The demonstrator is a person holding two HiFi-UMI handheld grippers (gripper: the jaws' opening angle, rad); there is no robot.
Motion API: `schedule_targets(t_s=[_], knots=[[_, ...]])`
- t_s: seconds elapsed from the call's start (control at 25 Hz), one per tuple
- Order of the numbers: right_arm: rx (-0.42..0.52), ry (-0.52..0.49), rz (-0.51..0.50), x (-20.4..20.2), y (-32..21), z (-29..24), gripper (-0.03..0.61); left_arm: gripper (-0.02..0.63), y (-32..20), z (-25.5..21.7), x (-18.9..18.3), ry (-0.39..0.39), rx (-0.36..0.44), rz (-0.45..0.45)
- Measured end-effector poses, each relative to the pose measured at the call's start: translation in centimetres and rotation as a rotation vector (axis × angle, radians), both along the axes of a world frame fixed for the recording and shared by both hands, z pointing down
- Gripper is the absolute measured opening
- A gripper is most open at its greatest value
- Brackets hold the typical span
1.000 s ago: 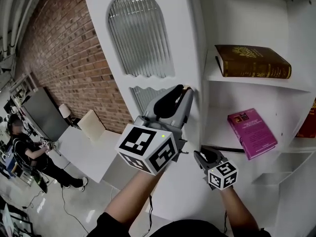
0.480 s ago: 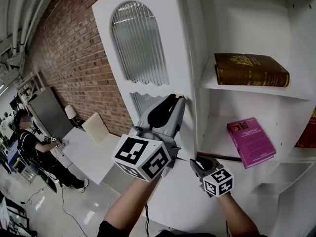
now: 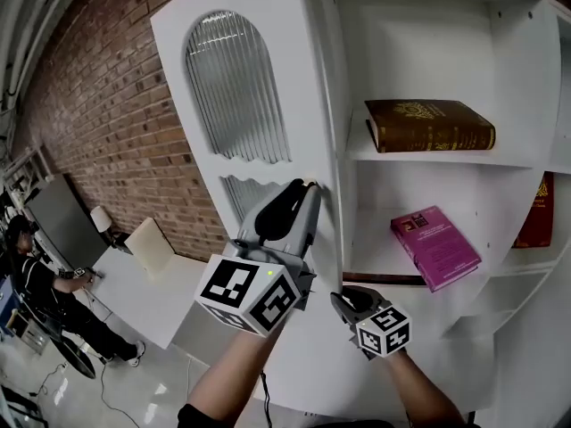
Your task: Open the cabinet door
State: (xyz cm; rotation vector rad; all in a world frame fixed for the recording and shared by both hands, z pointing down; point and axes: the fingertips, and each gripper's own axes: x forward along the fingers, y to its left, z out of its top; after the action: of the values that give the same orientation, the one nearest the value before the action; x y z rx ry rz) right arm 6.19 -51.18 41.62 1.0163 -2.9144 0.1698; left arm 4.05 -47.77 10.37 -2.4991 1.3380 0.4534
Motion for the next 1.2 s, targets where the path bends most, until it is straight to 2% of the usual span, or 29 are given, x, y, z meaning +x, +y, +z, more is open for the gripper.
schedule_targets(t_s=[0.12, 0.24, 0.4, 0.8, 1.2], knots=[[0.019, 0.031, 0.042, -0.3, 0.7, 0.0, 0.081, 0.085, 0.6, 0.0, -0.2, -0.021, 0.007, 0.01], [0.005, 0.017, 0.062, -0.6, 1.4, 0.1, 0.081, 0.085, 1.3, 0.1, -0.6, -0.018, 0.002, 0.04], [0.0, 0.004, 0.101, -1.0, 2.5, 0.1, 0.083, 0.084, 2.3, 0.0, -1.1, -0.051, 0.022, 0.046], [-0.004, 0.035, 0.152, -2.6, 5.4, 0.0, 0.078, 0.084, 4.8, 0.0, -3.0, -0.006, -0.001, 0.132], [-0.016, 0.061, 0.22, -4.1, 7.8, 0.0, 0.075, 0.084, 7.0, 0.0, -4.8, -0.004, -0.022, 0.202]])
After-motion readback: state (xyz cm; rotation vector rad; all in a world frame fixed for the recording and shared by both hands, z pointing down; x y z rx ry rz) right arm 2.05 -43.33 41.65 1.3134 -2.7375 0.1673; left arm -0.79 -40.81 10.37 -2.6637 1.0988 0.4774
